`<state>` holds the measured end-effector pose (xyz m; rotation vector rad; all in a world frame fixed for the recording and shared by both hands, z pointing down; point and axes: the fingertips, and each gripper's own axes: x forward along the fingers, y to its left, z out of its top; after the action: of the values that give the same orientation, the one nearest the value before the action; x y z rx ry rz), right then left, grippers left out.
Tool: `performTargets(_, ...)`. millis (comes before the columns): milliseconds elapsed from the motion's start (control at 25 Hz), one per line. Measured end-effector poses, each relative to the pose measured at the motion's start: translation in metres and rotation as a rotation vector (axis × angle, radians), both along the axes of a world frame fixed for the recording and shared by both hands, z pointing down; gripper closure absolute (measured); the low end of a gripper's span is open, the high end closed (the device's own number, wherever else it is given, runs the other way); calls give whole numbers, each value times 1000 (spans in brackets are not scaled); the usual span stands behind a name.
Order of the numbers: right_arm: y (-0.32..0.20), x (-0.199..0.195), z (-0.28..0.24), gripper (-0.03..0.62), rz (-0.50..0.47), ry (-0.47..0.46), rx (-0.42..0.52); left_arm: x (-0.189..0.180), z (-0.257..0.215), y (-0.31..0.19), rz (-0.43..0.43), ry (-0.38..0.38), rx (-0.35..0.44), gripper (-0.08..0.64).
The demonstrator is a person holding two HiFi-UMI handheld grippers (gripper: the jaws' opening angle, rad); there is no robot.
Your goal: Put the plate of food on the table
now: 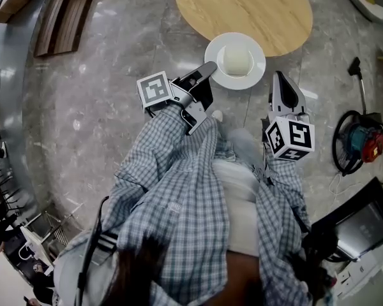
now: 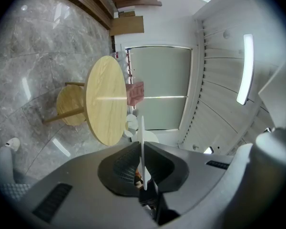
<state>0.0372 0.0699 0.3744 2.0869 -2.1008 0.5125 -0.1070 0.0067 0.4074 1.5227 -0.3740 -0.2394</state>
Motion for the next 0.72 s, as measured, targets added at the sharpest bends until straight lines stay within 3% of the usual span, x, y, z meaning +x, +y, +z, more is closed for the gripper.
performTargets(720,-12,2,5,584,-5,19,-1,1,10,-15,-8,8,-10,538)
